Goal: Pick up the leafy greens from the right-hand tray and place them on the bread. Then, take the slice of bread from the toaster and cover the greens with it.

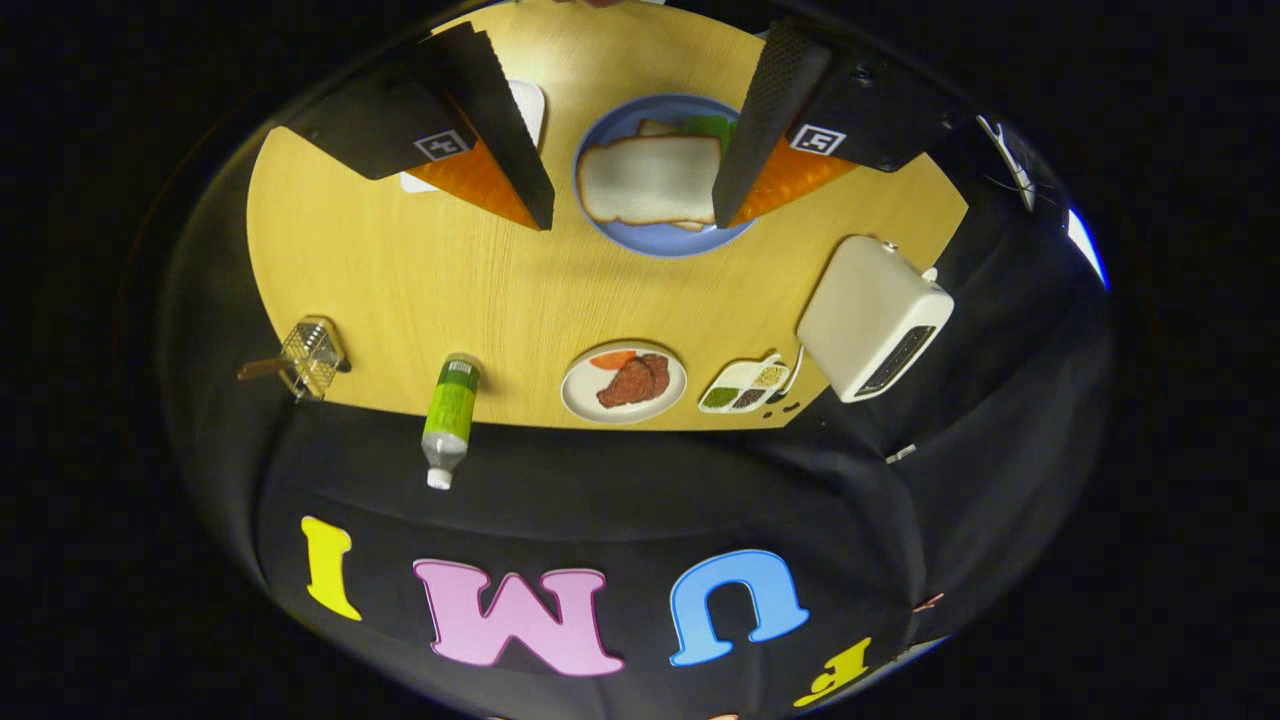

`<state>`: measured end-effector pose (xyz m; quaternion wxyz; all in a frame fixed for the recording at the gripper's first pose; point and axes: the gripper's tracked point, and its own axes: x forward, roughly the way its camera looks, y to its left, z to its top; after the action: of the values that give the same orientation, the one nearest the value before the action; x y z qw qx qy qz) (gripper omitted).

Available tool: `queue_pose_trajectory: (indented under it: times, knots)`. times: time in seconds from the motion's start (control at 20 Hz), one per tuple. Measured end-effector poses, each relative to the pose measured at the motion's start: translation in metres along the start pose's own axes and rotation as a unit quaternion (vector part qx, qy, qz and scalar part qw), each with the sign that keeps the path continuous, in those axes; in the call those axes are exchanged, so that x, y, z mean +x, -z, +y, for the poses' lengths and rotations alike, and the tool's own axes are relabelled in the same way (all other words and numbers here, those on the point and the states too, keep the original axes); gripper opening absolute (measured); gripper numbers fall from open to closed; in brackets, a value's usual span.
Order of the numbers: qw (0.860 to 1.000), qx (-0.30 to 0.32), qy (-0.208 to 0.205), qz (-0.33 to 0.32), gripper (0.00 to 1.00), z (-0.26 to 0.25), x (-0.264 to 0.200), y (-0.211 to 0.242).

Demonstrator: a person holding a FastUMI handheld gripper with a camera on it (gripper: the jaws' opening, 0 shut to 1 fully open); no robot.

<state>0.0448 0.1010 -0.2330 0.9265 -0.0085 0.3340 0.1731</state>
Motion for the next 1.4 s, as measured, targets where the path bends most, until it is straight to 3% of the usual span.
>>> queue_pose_trajectory:
  times: [0.35,0.7,1.0,1.4]
  knots:
    - [0.989,-0.035,0.01,-0.146,0.99,-0.013,-0.079,-0.079]
    - [0.969,-0.045,0.039,-0.239,0.99,-0.044,-0.17,-0.109]
    - [0.959,-0.021,0.068,-0.274,0.99,-0.093,-0.217,-0.108]
    - [0.964,0.014,0.074,-0.256,0.99,-0.127,-0.222,-0.091]
